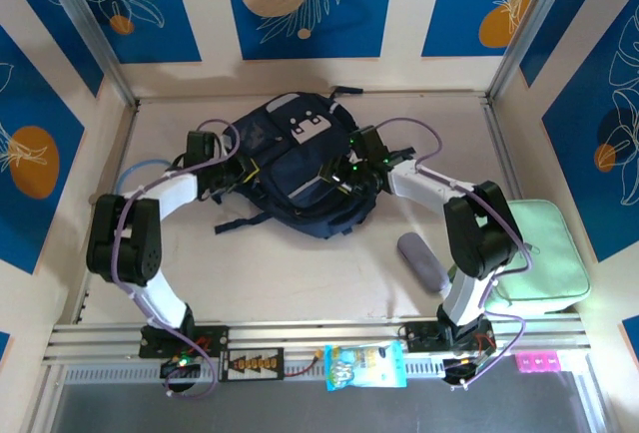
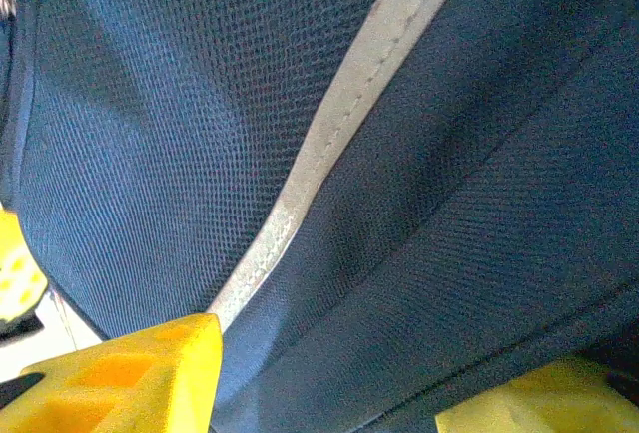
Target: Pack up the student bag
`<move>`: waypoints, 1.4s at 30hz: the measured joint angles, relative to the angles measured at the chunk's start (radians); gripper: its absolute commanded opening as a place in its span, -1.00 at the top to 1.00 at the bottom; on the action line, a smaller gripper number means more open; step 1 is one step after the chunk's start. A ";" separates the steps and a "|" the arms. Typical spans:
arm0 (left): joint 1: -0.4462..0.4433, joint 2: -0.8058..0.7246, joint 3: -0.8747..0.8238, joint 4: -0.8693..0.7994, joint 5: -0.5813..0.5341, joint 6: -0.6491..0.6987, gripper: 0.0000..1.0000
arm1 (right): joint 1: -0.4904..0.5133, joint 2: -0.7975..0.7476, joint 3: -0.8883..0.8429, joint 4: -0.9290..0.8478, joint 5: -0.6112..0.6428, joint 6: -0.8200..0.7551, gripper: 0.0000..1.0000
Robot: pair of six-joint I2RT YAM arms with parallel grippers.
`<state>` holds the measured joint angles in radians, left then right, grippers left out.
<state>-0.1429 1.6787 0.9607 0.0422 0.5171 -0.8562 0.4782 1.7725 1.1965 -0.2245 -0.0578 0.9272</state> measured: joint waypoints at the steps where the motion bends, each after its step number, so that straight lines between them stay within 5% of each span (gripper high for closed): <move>1: -0.006 -0.024 -0.029 0.027 -0.001 -0.036 1.00 | -0.014 0.011 0.018 0.000 -0.004 -0.017 -0.12; 9: -0.121 -0.145 -0.142 0.135 -0.033 -0.259 1.00 | -0.113 0.028 0.120 -0.011 -0.004 -0.118 -0.23; 18: -0.208 -0.153 -0.141 0.163 -0.091 -0.392 1.00 | -0.129 -0.150 0.121 -0.244 0.189 -0.219 -0.25; 27: -0.246 -0.137 -0.134 0.206 -0.107 -0.482 1.00 | 0.153 -0.301 0.090 -0.297 0.288 -0.243 0.07; 34: -0.248 -0.137 -0.134 0.225 -0.107 -0.526 1.00 | 0.318 -0.180 0.069 -0.239 0.321 -0.230 0.30; 42: -0.248 -0.137 -0.134 0.241 -0.106 -0.542 1.00 | 0.369 0.000 0.148 -0.198 0.344 -0.235 0.37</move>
<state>-0.3912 1.5421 0.8268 0.2832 0.4107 -1.3979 0.8474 1.7721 1.3449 -0.4225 0.2863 0.6918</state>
